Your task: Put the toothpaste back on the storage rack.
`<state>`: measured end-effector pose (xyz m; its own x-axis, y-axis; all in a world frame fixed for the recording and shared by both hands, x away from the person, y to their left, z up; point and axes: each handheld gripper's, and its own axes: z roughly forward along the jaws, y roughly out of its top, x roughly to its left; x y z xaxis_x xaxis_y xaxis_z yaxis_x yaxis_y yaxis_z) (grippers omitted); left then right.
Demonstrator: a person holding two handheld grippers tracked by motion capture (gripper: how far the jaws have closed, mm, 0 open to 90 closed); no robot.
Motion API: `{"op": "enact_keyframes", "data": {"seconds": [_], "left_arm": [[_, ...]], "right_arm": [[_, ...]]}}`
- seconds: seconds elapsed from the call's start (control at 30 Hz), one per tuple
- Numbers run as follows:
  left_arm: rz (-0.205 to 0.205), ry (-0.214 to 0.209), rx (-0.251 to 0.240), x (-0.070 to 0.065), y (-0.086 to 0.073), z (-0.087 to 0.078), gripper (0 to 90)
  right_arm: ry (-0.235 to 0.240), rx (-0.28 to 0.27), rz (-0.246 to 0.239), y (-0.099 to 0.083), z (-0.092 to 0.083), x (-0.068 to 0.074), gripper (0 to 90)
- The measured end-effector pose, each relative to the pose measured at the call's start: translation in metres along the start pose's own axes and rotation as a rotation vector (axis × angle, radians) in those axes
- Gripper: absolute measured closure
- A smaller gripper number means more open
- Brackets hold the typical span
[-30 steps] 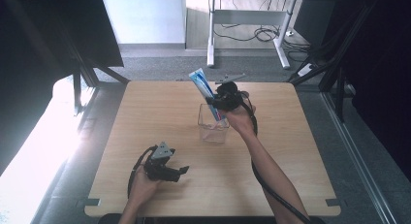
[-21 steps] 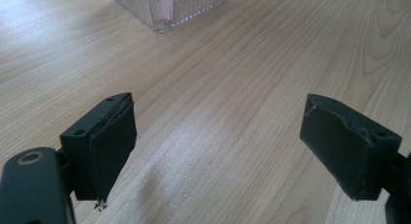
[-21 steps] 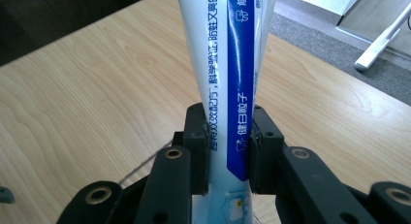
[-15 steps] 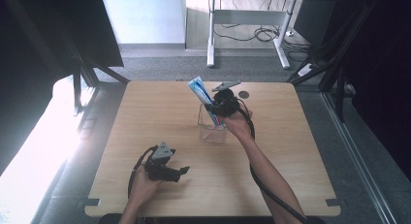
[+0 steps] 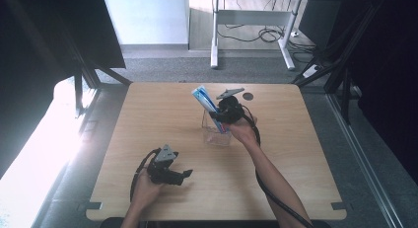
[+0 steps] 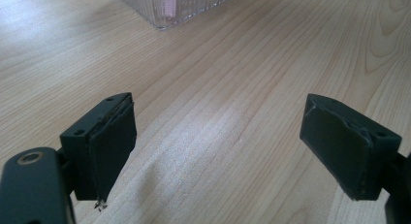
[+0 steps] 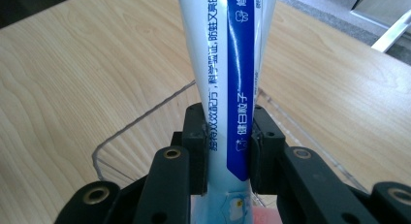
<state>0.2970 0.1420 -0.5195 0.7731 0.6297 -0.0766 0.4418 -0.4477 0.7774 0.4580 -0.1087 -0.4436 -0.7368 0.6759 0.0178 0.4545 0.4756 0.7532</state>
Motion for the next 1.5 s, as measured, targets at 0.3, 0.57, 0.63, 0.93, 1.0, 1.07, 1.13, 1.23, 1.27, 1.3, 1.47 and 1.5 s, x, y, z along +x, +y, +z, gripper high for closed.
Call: {"op": "enact_keyframes", "data": {"seconds": [0.3, 0.57, 0.63, 0.93, 1.0, 1.07, 1.13, 1.23, 1.27, 1.3, 1.47, 1.5], "left_arm": [[0.003, -0.002, 0.007, -0.001, 0.000, 0.002, 13.4], [0.006, -0.004, 0.014, -0.002, 0.000, 0.003, 13.3], [0.006, -0.004, 0.014, -0.002, 0.000, 0.004, 13.3], [0.009, -0.003, 0.016, -0.003, 0.000, 0.004, 13.4], [0.010, -0.003, 0.017, -0.003, 0.000, 0.005, 13.4], [0.012, -0.003, 0.019, -0.003, 0.001, 0.005, 13.4], [0.011, -0.003, 0.017, -0.003, 0.001, 0.005, 13.4], [0.010, -0.004, 0.016, -0.003, 0.000, 0.005, 13.4], [0.009, -0.004, 0.016, -0.003, 0.000, 0.005, 13.3], [0.009, -0.004, 0.016, -0.003, 0.000, 0.005, 13.3], [0.009, -0.005, 0.020, -0.002, 0.000, 0.004, 13.3], [0.009, -0.004, 0.018, -0.002, 0.000, 0.005, 13.3]], "right_arm": [[0.026, 0.014, 0.009, -0.006, -0.002, -0.003, 72.1], [0.019, 0.073, -0.045, -0.013, 0.000, 0.000, 70.0], [0.018, 0.075, -0.044, -0.013, 0.000, 0.000, 69.4], [0.040, 0.044, -0.015, -0.015, -0.005, -0.003, 59.9], [0.042, 0.037, -0.018, -0.013, -0.007, -0.003, 57.3], [0.039, 0.032, -0.020, -0.011, -0.010, -0.002, 55.9], [0.043, 0.028, -0.022, -0.010, -0.012, -0.002, 53.1], [0.035, 0.034, -0.045, -0.009, -0.014, 0.001, 49.3], [0.032, 0.031, -0.055, -0.009, -0.015, 0.002, 47.7], [0.034, 0.025, -0.064, -0.009, -0.016, 0.003, 46.3], [0.029, -0.004, -0.076, -0.009, -0.021, 0.005, 36.6], [0.031, -0.005, -0.073, -0.009, -0.022, 0.005, 34.6]]}}
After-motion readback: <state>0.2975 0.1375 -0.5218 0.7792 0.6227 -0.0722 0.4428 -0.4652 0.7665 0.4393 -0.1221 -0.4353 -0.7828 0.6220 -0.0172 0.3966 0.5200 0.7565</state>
